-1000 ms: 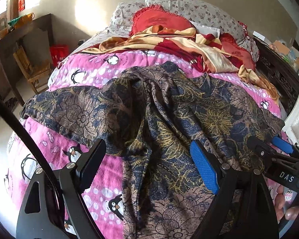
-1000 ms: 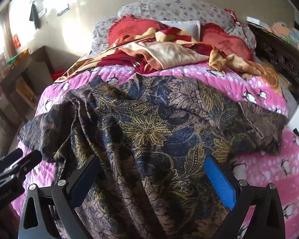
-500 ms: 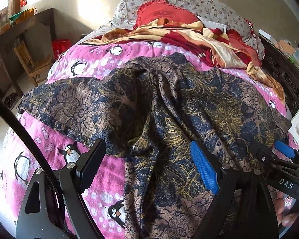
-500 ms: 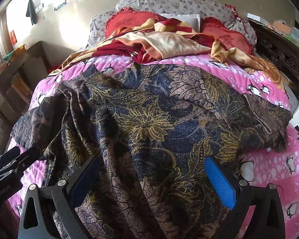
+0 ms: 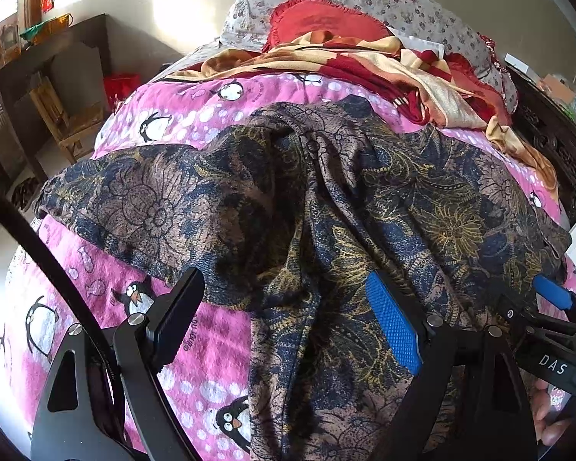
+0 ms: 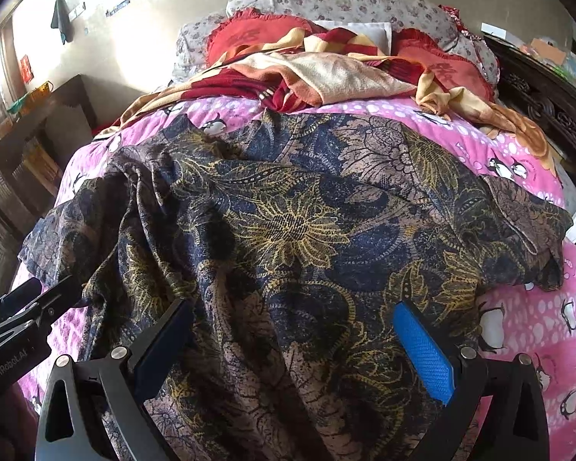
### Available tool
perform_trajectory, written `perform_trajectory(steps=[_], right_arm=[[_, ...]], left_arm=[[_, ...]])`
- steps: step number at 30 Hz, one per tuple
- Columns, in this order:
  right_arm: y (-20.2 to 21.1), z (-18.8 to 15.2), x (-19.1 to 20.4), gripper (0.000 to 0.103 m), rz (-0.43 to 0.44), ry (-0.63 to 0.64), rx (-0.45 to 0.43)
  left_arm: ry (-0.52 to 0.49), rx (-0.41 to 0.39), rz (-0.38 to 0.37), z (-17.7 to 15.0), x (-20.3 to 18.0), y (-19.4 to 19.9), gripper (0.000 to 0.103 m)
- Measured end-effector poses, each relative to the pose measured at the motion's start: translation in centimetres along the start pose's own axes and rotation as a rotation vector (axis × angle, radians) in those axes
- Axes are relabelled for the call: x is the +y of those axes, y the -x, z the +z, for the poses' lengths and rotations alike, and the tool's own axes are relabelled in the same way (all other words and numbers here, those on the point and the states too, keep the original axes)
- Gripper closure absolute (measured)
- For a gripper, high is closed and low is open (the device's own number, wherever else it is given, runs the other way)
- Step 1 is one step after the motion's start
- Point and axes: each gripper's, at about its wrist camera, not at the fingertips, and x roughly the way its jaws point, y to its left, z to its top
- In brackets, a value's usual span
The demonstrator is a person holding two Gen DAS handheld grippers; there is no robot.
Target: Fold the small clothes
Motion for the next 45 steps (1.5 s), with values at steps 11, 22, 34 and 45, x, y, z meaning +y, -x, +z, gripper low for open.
perform_trajectory(steps=[11, 22, 34, 45], right_arm=[[-0.6, 0.1, 0.9, 0.0, 0.01, 0.003, 0.018], [-0.9, 0.3, 2.4, 0.0, 0.016, 0.02, 0.012], [-1.4, 0.0, 3.3, 0.0, 0.027, 0.031, 0.021], [-2.0, 0.1, 4.6, 0.0, 0.05, 0.053, 0.026]], left_arm=[[0.027, -0.001, 0.02, 0.4, 1.4, -0.2, 0.016], [0.059, -0.008, 0.035, 0.7, 3.2, 0.0, 0.016], [0.081, 0.0, 0.042, 0.8, 4.4, 0.0, 0.016], [0.251, -0.023, 0.136, 3.0, 13.8, 0.8, 0.016]])
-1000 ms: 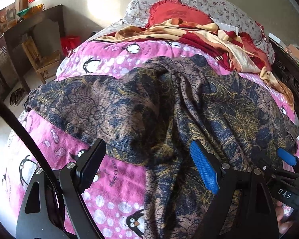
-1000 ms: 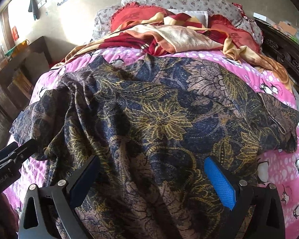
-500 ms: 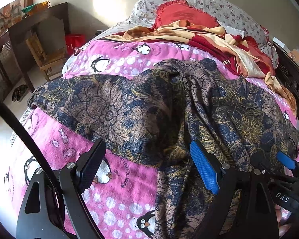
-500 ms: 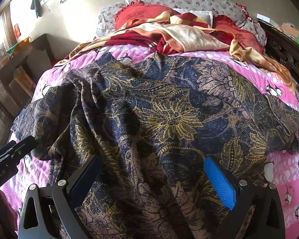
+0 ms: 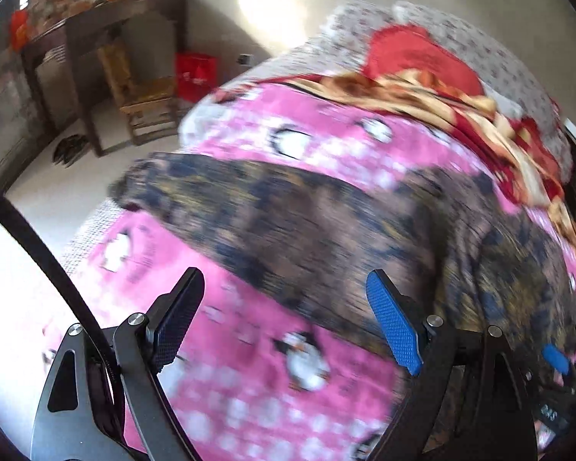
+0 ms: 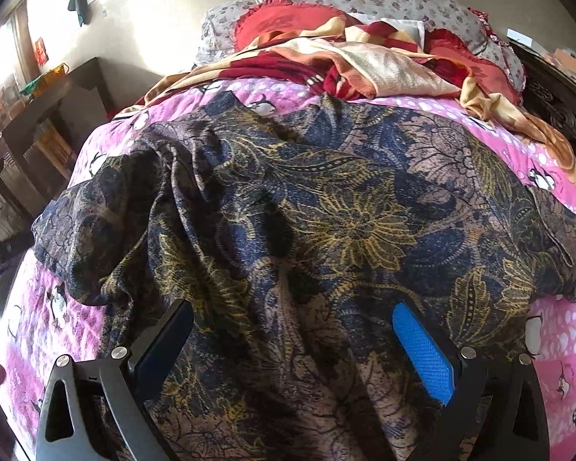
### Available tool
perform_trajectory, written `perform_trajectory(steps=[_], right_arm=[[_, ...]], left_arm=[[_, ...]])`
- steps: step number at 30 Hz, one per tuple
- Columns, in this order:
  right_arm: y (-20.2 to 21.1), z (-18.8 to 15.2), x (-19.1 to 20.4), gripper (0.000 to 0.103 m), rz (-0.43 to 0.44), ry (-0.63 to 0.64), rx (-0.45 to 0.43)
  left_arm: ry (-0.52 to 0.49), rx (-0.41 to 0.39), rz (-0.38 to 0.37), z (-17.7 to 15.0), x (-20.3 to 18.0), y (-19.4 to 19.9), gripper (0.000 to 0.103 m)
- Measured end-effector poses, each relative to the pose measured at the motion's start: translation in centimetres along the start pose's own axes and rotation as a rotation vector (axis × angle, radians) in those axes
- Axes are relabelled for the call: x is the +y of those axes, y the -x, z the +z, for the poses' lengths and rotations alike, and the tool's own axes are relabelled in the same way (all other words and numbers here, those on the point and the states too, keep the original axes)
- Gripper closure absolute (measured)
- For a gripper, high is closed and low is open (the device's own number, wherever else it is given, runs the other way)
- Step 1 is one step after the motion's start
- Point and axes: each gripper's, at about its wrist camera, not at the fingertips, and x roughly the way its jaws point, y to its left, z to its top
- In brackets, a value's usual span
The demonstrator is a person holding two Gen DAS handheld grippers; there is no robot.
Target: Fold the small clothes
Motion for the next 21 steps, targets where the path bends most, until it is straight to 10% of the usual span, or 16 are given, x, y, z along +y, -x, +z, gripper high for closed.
perform_trajectory(steps=[21], right_arm=[[-0.9, 0.0, 2.0, 0.0, 0.032, 0.044, 0.026]], left_arm=[[0.268, 0.025, 0.105, 3.9, 12.1, -3.2, 0.016]])
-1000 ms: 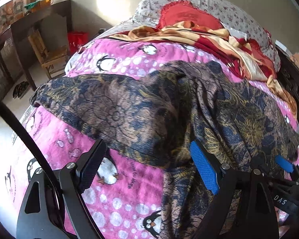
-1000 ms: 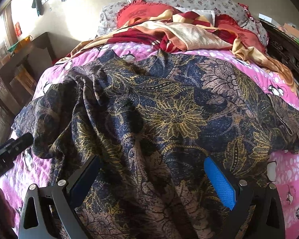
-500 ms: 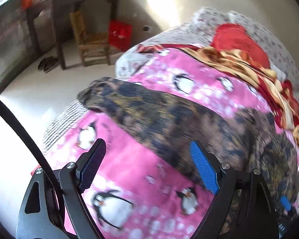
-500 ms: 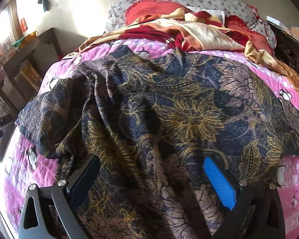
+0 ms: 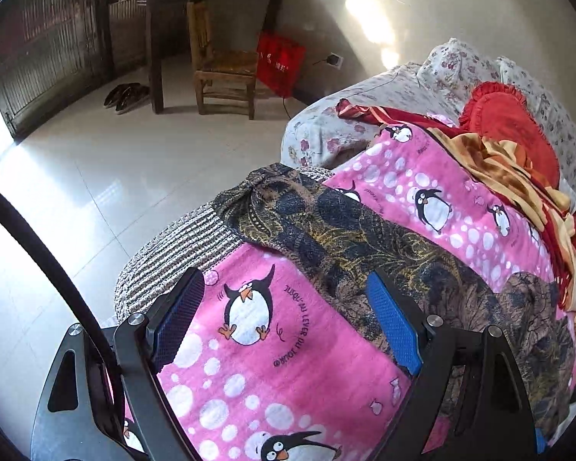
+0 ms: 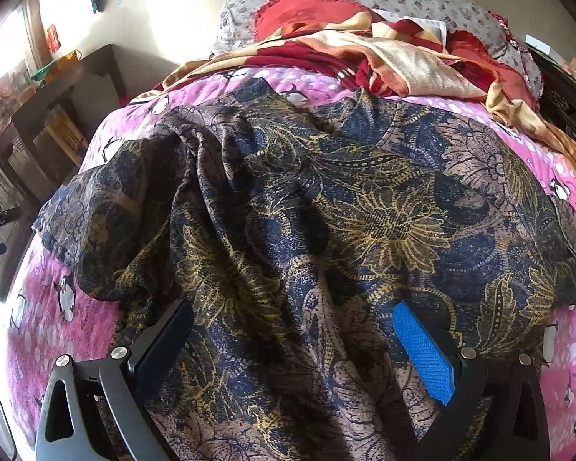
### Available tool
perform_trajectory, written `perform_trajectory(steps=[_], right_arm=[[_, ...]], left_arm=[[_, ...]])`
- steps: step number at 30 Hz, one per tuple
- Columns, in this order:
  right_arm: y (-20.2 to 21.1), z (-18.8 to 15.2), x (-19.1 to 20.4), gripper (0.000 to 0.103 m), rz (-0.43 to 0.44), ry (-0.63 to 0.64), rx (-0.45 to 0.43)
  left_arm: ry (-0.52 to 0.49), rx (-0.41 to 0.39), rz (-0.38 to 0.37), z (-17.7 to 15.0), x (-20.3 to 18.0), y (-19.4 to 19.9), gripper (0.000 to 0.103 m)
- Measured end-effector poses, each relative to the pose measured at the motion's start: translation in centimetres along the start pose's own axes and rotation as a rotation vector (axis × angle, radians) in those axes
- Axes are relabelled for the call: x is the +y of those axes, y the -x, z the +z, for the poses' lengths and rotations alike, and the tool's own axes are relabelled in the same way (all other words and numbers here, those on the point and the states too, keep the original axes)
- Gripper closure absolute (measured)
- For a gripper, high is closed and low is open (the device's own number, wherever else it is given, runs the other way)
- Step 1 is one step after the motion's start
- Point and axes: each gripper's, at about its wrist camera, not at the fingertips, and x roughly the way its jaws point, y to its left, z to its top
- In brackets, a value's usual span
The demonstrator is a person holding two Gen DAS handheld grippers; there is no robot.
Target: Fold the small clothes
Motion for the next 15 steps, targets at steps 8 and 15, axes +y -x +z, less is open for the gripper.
perform_trajectory(steps=[8, 15], right_arm=[[-0.2, -0.1, 0.0, 0.0, -0.002, 0.005, 0.009], [-0.2, -0.1, -0.2, 0.0, -0.009, -0.004, 0.003]], left_arm=[[-0.017, -0.006, -0.002, -0.2, -0.4, 0.2, 0.016], [-0.069, -0.037, -0.03, -0.8, -2.5, 1.9, 0.016]])
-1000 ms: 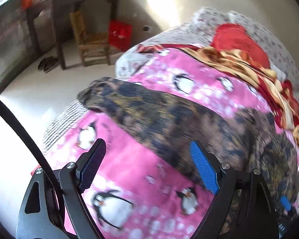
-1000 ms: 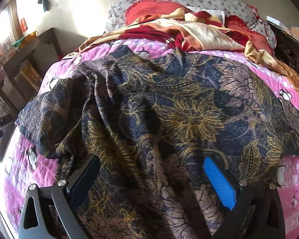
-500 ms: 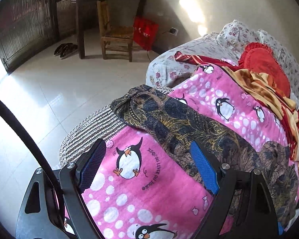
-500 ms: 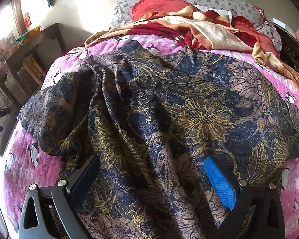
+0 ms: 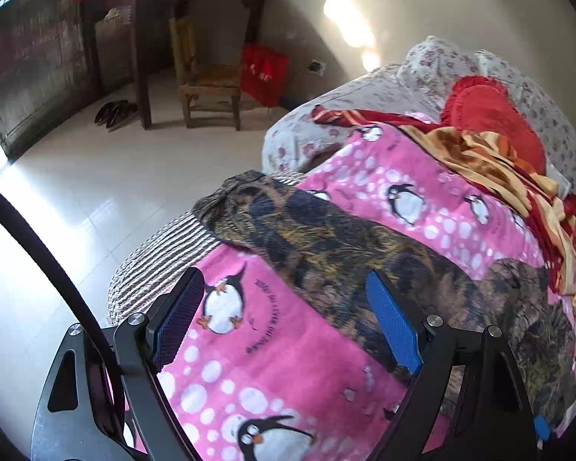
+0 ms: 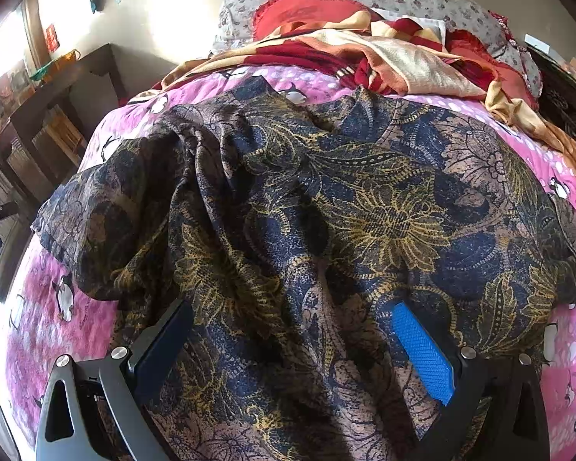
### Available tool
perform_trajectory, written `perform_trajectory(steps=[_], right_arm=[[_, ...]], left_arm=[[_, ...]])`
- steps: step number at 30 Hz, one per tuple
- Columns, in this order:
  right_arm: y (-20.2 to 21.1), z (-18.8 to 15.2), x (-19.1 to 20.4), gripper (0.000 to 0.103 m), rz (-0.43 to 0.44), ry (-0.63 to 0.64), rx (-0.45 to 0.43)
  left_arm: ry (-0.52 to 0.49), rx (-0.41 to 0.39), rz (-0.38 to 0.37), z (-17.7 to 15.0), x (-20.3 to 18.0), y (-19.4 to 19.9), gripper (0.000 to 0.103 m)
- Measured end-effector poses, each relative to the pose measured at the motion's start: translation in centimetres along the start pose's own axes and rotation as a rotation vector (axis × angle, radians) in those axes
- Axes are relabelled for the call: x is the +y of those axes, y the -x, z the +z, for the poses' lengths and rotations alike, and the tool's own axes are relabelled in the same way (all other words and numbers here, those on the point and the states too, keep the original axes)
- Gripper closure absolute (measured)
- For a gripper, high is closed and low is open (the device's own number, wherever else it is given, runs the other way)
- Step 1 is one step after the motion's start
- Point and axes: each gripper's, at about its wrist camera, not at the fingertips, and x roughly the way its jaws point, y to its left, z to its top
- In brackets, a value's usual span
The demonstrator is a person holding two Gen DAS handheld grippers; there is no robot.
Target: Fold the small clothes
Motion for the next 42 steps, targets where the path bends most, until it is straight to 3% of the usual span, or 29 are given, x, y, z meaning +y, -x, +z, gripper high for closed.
perform_trajectory(steps=[7, 15, 20, 25, 27, 30, 37, 41, 42], right_arm=[[0.5, 0.2, -0.1, 0.0, 0.003, -0.004, -0.005], [0.2, 0.3, 0.3, 0.0, 0.022, 0.0, 0.002], [-0.2, 0.3, 0.9, 0.0, 0.035, 0.021, 0.014], [-0.5, 0.4, 1.0, 0.0, 0.03, 0.032, 0.022], [-0.6, 0.4, 0.9, 0.0, 0.027, 0.029, 0.025], [-0.8, 0.4, 0.6, 0.0, 0.024, 0.02, 0.029], [-0.2, 0.3, -0.1, 0.0, 0.035, -0.005, 0.016], [0.1, 0.1, -0.1, 0.0, 0.063, -0.034, 0.015], [0.0, 0.0, 0.0, 0.0, 0.067, -0.035, 0.02]], left_arm=[[-0.053, 0.005, -0.028, 0.0, -1.3, 0.3, 0.016], [0.261, 0.09, -0.139, 2.1, 5.1, -3.7, 0.017], [0.303, 0.138, -0.132, 3.6, 5.7, -7.3, 0.022], [0.278, 0.196, -0.116, 4.4, 5.2, -10.6, 0.055], [0.264, 0.189, -0.096, 4.5, 5.3, -11.0, 0.085], [0.252, 0.196, -0.087, 5.4, 5.7, -10.8, 0.099], [0.127, 0.009, -0.111, 10.2, 5.4, -2.4, 0.099], [0.171, 0.101, -0.145, 8.7, 6.1, -2.6, 0.097], [0.211, 0.141, -0.16, 7.7, 6.6, -3.4, 0.089]])
